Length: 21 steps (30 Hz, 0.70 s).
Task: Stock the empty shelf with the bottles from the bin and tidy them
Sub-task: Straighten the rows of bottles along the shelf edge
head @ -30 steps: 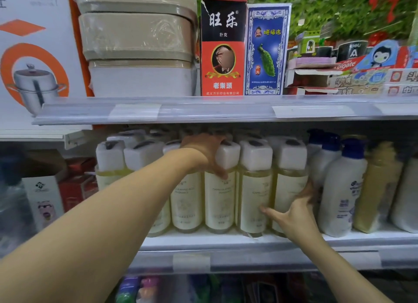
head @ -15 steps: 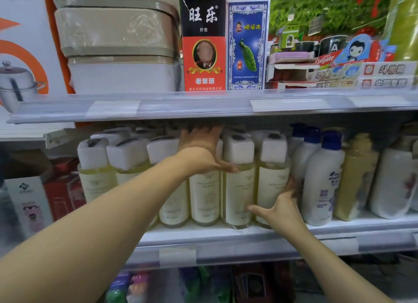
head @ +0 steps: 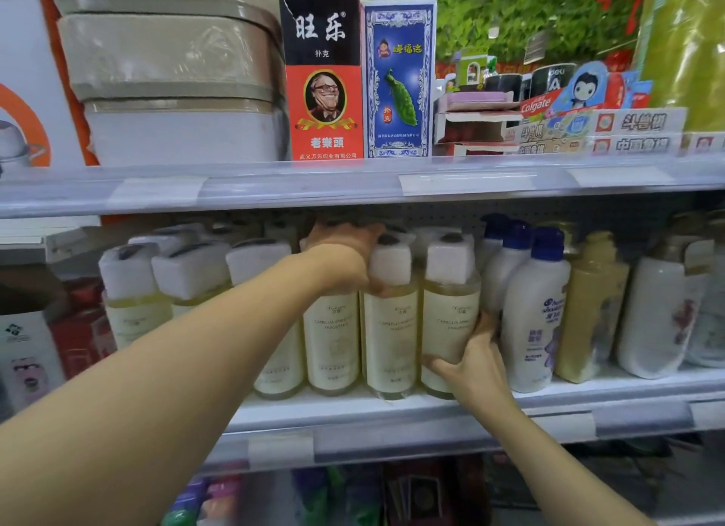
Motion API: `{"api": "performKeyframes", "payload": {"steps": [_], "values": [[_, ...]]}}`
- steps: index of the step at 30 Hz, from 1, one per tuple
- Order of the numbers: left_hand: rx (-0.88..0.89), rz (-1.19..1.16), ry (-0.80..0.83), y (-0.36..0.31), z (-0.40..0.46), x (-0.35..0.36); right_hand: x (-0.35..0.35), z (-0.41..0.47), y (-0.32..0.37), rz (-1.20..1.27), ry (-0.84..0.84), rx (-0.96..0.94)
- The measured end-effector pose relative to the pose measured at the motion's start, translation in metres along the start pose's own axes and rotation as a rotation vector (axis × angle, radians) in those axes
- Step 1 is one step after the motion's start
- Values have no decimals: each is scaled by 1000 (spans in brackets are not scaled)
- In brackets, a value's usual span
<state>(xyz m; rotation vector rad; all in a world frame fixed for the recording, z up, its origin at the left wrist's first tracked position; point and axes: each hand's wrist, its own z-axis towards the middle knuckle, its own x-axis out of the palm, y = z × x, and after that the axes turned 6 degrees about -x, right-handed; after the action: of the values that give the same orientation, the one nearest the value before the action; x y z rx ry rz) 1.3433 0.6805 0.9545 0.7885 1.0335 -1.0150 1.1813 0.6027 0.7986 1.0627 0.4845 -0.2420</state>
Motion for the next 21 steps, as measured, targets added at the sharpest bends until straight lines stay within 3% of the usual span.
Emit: {"api": "performKeyframes", "payload": {"steps": [5, 15, 21], "values": [[-1, -10, 2, -4, -5, 3, -8, -3, -2, 102, 113, 7], [-71, -72, 40, -9, -3, -1, 1, -9, 2, -27, 55, 17], [-48, 95, -44, 9, -12, 1, -7, -13, 5, -72, 141, 44]]}}
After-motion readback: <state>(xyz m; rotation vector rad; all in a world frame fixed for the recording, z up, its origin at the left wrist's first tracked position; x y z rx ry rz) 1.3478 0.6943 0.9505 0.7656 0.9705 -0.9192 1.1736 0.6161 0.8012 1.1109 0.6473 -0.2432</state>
